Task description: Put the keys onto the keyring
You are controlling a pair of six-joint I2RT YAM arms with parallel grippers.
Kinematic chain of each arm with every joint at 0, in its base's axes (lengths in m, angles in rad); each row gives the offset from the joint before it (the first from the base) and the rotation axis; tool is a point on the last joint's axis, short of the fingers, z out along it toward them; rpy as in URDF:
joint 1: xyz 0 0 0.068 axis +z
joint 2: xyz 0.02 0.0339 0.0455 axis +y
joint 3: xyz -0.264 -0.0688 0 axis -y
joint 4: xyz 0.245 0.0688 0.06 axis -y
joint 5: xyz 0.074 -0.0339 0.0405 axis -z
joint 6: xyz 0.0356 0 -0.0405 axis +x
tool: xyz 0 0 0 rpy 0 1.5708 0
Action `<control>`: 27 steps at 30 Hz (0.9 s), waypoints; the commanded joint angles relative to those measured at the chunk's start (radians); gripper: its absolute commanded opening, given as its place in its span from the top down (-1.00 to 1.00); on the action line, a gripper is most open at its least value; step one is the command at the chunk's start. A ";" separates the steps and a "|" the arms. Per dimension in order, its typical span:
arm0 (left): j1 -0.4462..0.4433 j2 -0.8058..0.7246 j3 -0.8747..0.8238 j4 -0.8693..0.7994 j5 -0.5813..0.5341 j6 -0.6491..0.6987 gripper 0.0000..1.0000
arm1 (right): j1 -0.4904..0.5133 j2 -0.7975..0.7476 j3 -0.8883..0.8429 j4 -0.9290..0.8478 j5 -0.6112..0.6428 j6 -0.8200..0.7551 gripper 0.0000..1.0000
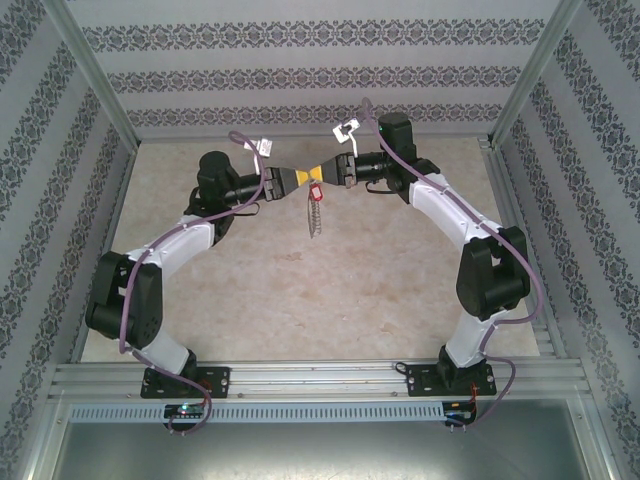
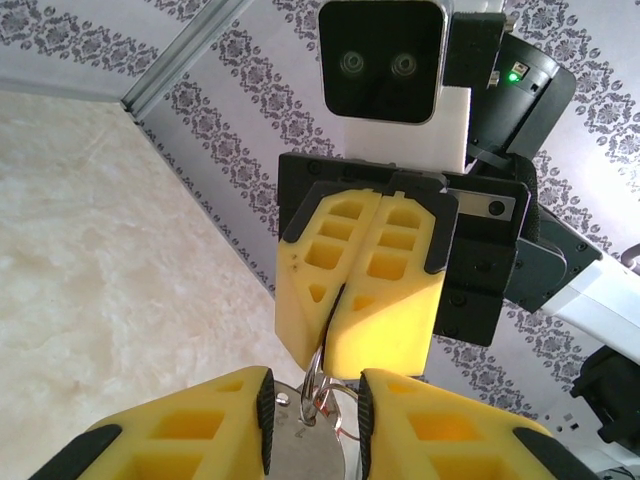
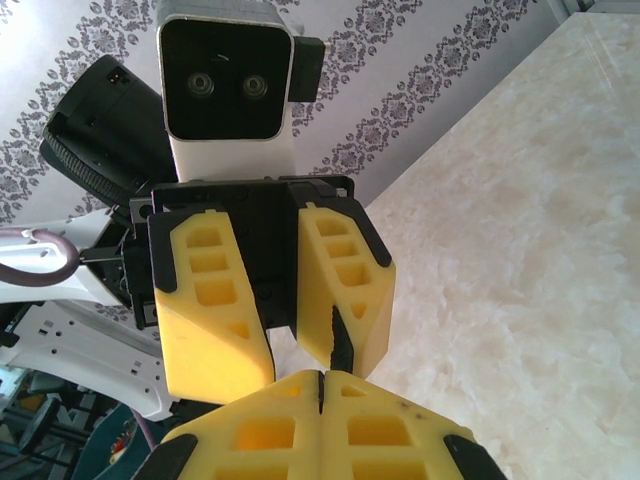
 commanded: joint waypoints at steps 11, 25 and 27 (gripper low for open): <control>-0.023 0.027 0.016 0.082 0.025 -0.019 0.44 | 0.019 -0.004 0.016 0.010 -0.015 -0.026 1.00; -0.032 0.035 0.016 0.143 0.029 -0.050 1.00 | 0.024 -0.003 0.027 0.012 -0.009 -0.018 1.00; -0.032 0.035 0.010 0.171 0.029 -0.064 1.00 | 0.023 -0.007 0.027 0.025 0.001 -0.001 0.93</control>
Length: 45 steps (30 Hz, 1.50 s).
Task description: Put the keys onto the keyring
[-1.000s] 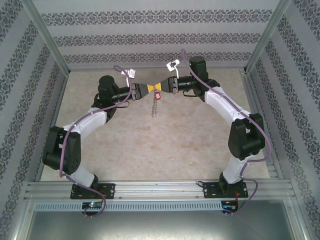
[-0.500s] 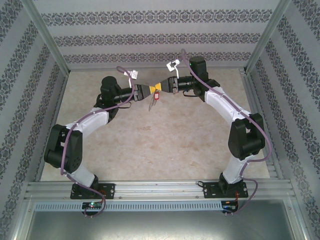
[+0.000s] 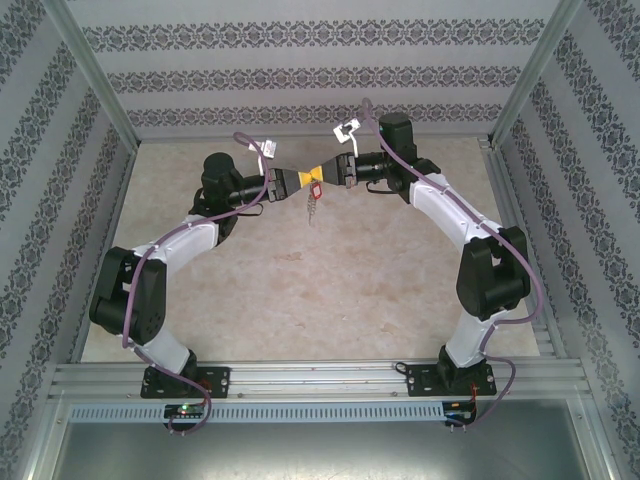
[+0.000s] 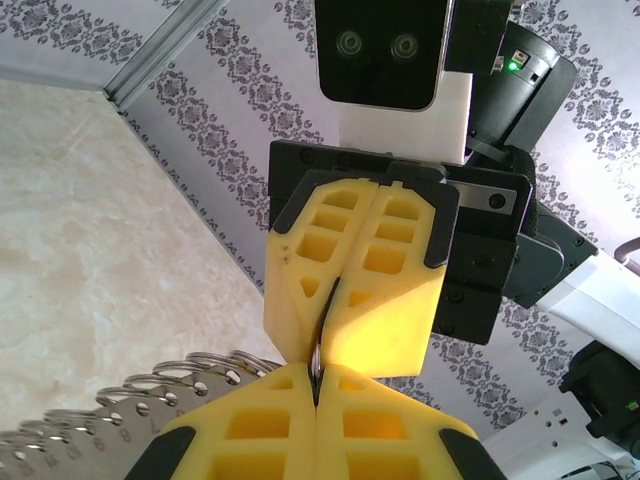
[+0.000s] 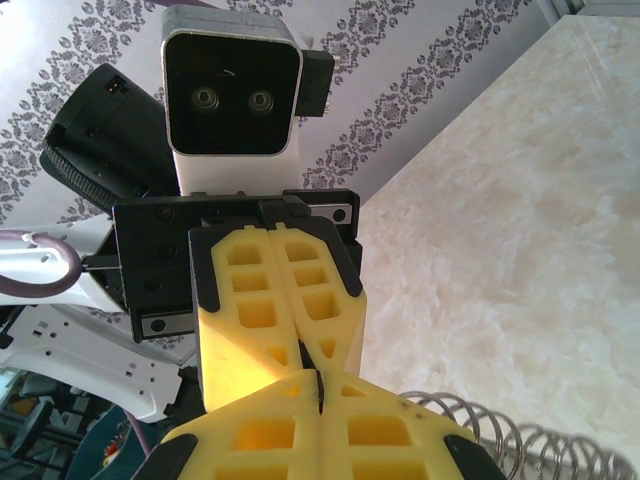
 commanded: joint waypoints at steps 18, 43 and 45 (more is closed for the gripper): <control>-0.017 -0.002 -0.004 0.319 -0.008 -0.148 1.00 | -0.037 -0.285 -0.308 0.349 0.175 0.160 0.14; -0.017 -0.002 0.000 0.354 0.024 -0.194 1.00 | 0.047 -0.231 -0.354 0.440 0.137 0.129 0.22; -0.016 -0.002 -0.001 0.350 0.019 -0.190 1.00 | 0.045 -0.239 -0.362 0.437 0.138 0.129 0.36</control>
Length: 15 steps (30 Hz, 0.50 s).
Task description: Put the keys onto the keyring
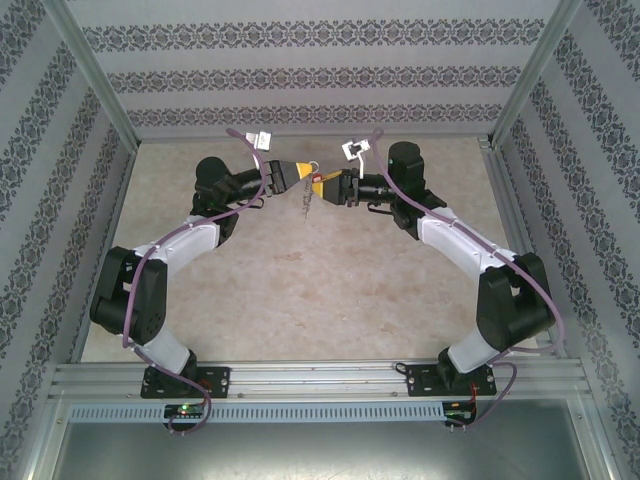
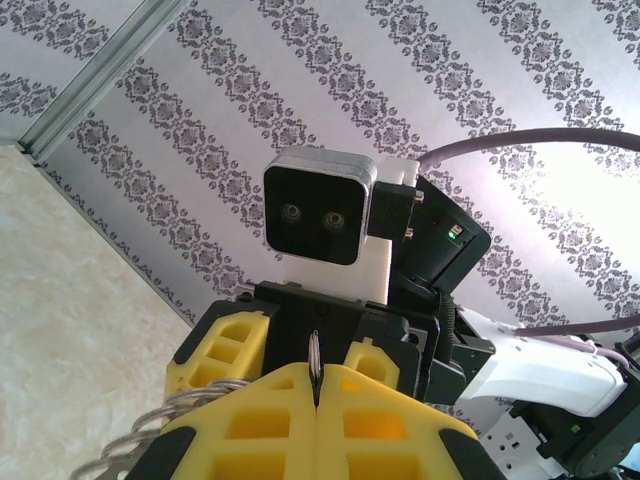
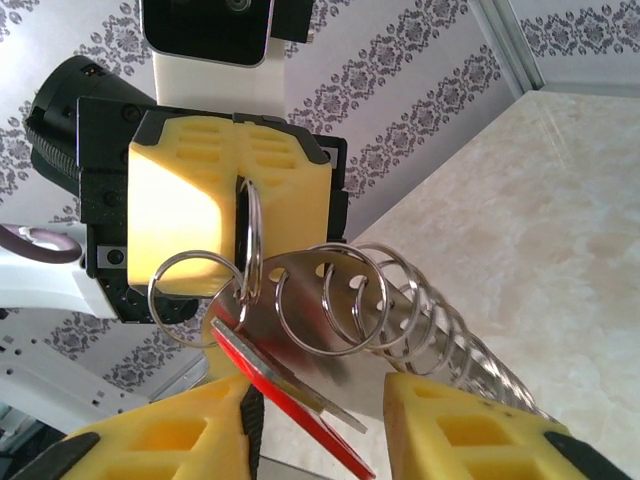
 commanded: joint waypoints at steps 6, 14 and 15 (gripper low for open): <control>-0.009 -0.009 -0.003 0.064 -0.021 0.019 1.00 | 0.002 -0.051 -0.027 0.010 -0.032 -0.027 0.84; -0.008 -0.034 -0.007 0.023 -0.073 0.077 1.00 | 0.030 -0.064 -0.059 -0.008 -0.027 -0.034 1.00; -0.008 -0.036 -0.006 0.023 -0.077 0.080 1.00 | 0.032 -0.063 -0.061 -0.008 -0.022 -0.035 1.00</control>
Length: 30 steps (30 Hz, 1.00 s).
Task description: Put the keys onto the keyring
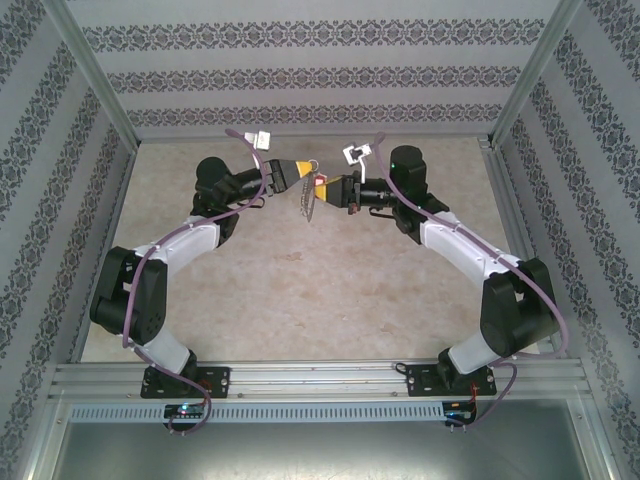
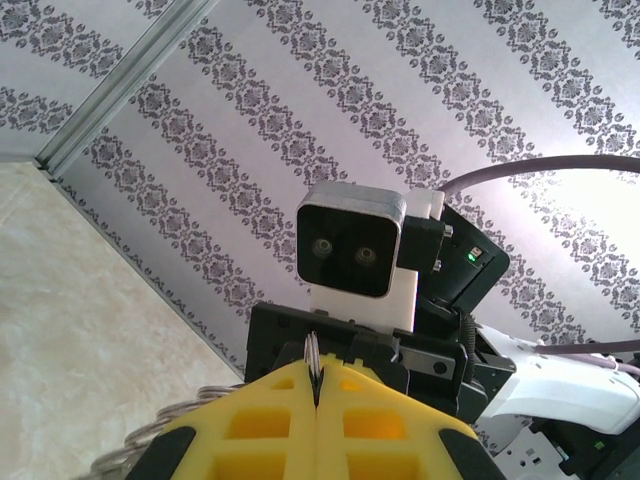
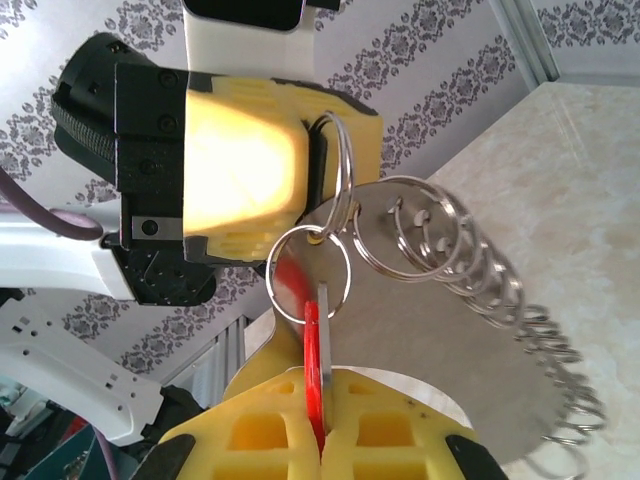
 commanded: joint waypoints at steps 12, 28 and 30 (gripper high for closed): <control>-0.009 -0.032 -0.014 0.063 -0.070 0.044 1.00 | 0.100 0.058 0.059 0.007 -0.012 0.013 1.00; -0.008 -0.038 -0.020 0.062 -0.070 0.046 1.00 | 0.087 0.077 0.049 0.003 0.012 0.012 0.77; -0.009 -0.037 -0.020 0.065 -0.066 0.043 1.00 | 0.058 0.041 0.005 0.013 0.026 0.013 0.48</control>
